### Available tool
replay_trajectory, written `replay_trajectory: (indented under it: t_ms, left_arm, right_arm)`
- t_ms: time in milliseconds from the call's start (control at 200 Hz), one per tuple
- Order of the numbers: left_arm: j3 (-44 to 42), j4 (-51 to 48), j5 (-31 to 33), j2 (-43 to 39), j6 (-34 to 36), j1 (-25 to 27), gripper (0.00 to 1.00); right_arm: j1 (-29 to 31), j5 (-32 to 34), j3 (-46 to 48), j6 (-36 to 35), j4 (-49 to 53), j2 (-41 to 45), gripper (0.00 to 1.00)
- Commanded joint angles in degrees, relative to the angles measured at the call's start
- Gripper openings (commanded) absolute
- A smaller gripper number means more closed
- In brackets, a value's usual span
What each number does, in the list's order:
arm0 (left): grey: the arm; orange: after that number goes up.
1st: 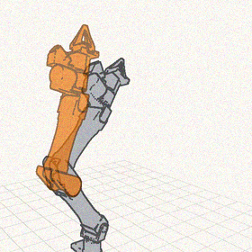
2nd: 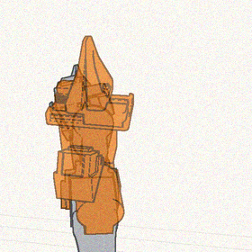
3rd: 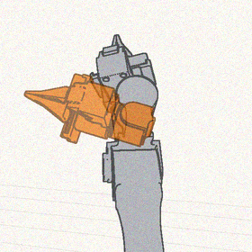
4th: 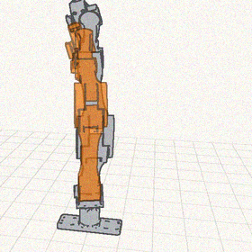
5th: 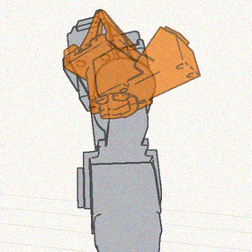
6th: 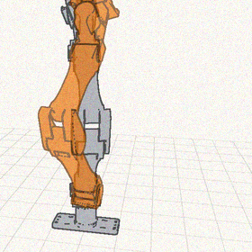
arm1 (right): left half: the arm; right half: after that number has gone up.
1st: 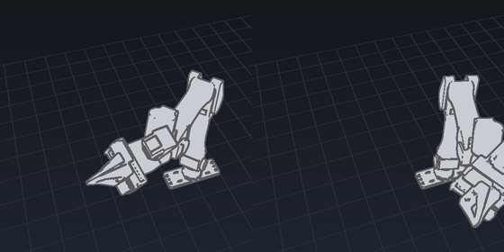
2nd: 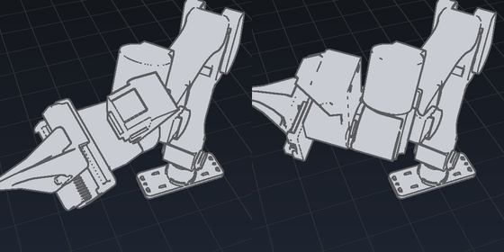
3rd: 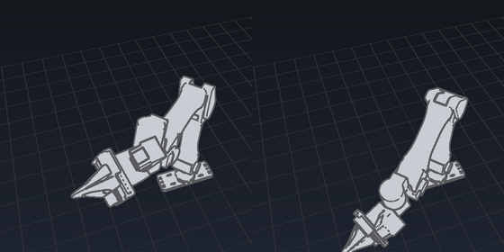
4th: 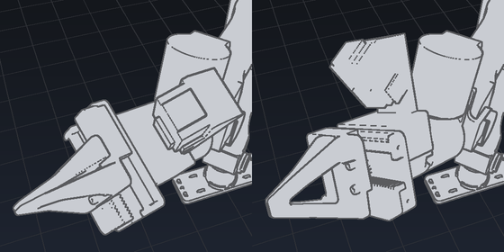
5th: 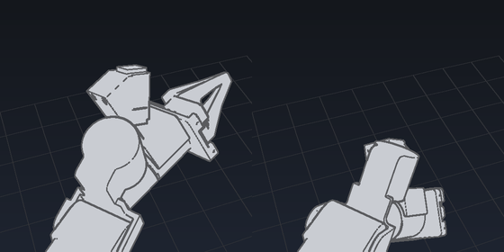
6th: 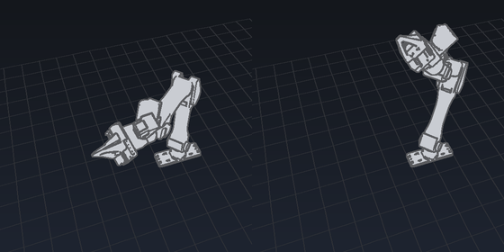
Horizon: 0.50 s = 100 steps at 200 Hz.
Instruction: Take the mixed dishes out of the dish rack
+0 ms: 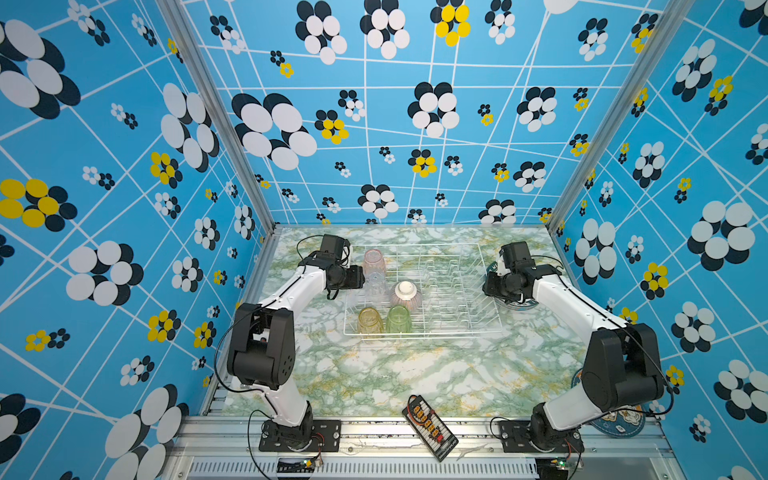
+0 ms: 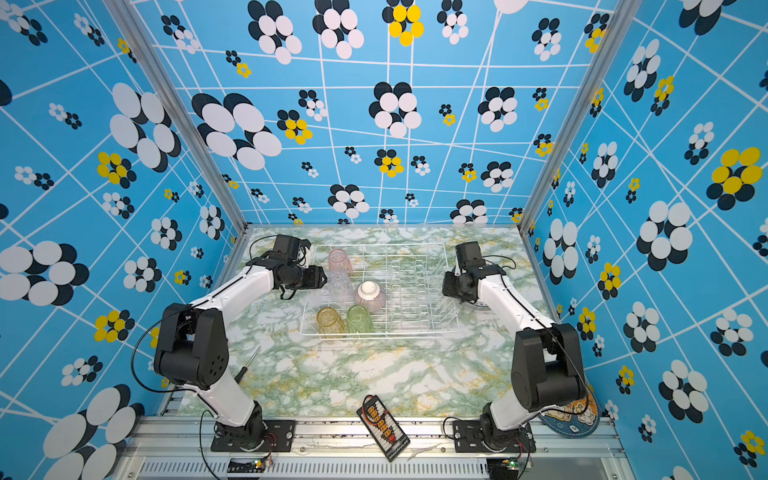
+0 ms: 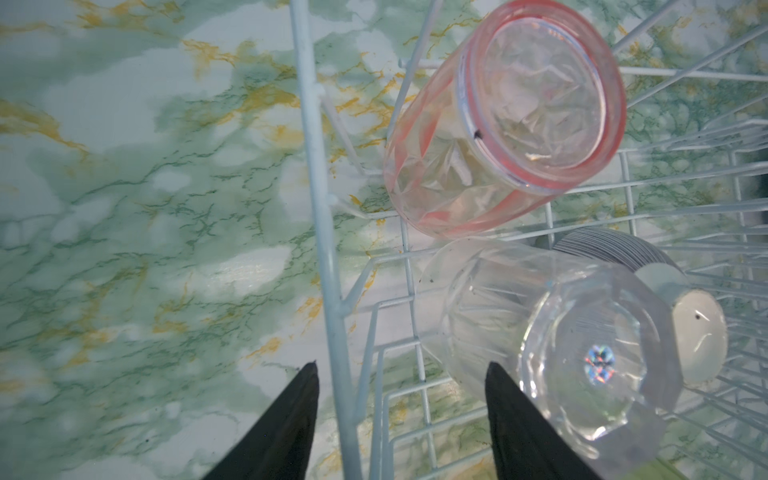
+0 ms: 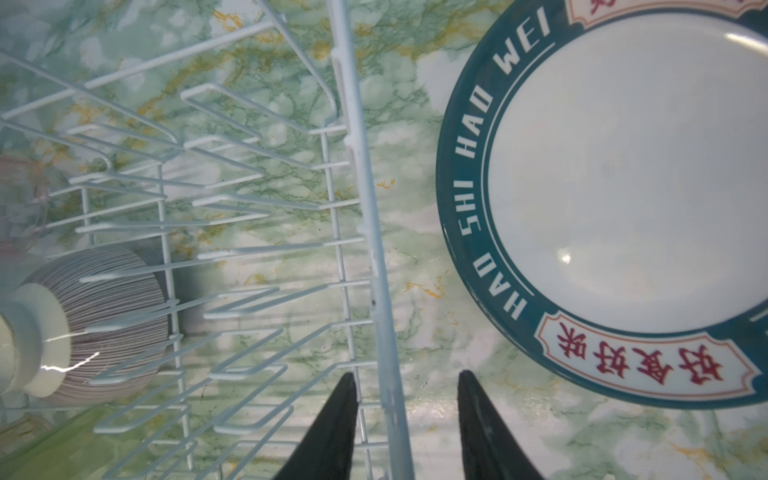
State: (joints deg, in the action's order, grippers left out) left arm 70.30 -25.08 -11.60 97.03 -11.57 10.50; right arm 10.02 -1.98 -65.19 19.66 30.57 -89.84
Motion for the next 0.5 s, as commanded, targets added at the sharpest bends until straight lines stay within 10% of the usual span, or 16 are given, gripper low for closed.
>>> replay_trajectory:
  t_ms: [0, 250, 495]
  left_arm:
    - [-1.8, 0.6, 3.2, -4.4, 0.0, 0.1, 0.65]
    - [-4.5, -4.1, 12.9, -16.7, 3.0, 1.9, 0.6]
    - [-0.2, -15.2, 15.7, -24.0, 5.5, 19.9, 0.69]
  right_arm:
    - [-0.4, 1.2, 0.0, 0.2, -0.3, 1.7, 0.48]
    - [-0.6, 2.9, -0.2, -0.3, 1.9, 5.7, 0.59]
    - [-0.6, -1.5, 0.9, 0.2, 4.7, 14.0, 0.72]
